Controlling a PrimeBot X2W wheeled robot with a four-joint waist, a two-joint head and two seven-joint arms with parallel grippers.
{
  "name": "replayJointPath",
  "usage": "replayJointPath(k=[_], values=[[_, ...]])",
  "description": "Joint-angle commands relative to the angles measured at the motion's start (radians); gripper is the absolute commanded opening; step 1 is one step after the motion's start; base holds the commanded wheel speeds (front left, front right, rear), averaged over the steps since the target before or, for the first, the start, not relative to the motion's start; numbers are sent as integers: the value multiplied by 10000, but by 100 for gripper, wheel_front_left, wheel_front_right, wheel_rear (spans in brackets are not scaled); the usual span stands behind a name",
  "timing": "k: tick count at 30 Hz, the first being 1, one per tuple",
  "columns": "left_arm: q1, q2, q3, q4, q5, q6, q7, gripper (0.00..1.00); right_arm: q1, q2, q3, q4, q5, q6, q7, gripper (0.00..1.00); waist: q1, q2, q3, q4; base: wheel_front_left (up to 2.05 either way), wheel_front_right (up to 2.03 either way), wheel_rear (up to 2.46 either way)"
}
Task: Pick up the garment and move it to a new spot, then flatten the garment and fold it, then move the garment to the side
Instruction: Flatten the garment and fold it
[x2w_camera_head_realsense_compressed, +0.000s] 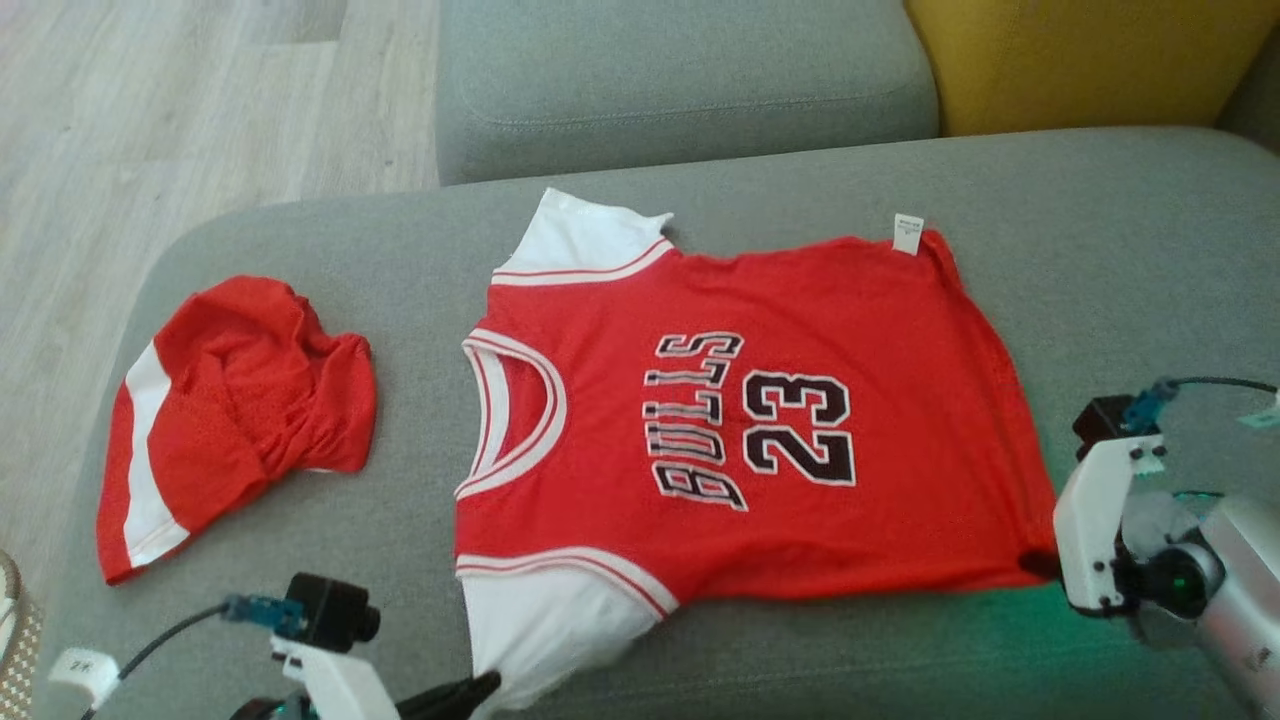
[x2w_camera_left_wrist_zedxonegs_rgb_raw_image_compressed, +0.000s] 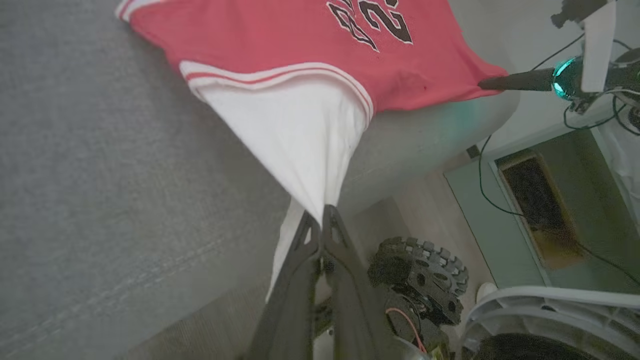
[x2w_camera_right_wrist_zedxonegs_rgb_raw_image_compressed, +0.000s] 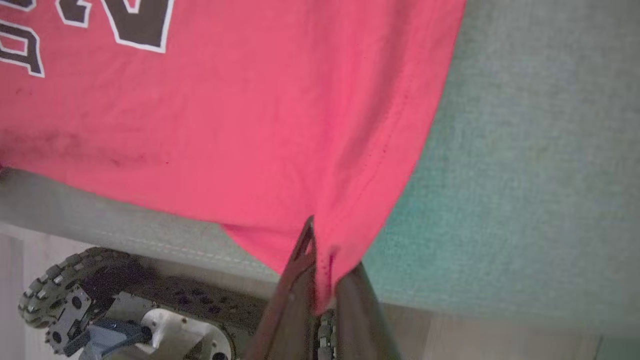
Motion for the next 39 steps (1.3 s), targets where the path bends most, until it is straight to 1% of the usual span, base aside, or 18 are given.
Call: replayJointPath(k=[1, 5, 8, 11, 14, 18, 23, 27, 32, 39], values=[[-382, 363, 429, -477, -145, -60, 60, 0, -3, -398, 84, -318, 116, -4, 225, 0, 1, 0, -27, -10, 0, 0, 0], [-103, 706, 211, -919, -601, -61, 442, 0, 258, -719, 126, -452, 380, -4, 1210, 0, 1, 0, -91, 2, 0, 0, 0], [17, 899, 103, -1181, -894, -61, 671, 0, 413, -901, 64, -633, 514, -4, 1747, 0, 1, 0, -96, 4, 0, 0, 0], [75, 1006, 54, -1368, -1059, -61, 757, 0, 523, -976, -83, -845, 545, -4, 1988, 0, 1, 0, -55, -15, 0, 0, 0], [-30, 985, 142, -1414, -1047, -61, 620, 0, 593, -996, -228, -1054, 466, -4, 2135, 0, 1, 0, 37, -49, 0, 0, 0], [-357, 758, 424, -1505, -1301, -61, 393, 0, 566, -945, -589, -1359, 312, -4, 1905, 0, 1, 0, 231, -96, 0, 0, 0], [-910, 475, 831, -1694, -1743, -47, 268, 0, 344, -753, -1173, -1450, 137, -4, 1615, 0, 1, 0, 457, -153, 0, 0, 0], [-1487, 283, 1089, -1624, -1795, 62, 176, 0, 102, -549, -1472, -1480, -18, -4, 1361, 0, 1, 0, 692, -205, 0, 0, 0], [-2304, -121, 1201, -1198, -1706, 120, 31, 0, -291, -127, -1842, -1218, -175, -4, 977, 0, 1, 0, 1119, -277, 0, 0, 0], [-3493, -808, 1214, -174, -1586, 91, -240, 0, -871, 403, -2121, -729, -517, -4, 178, 0, 1, 0, 1691, -391, 0, 0, 0]])
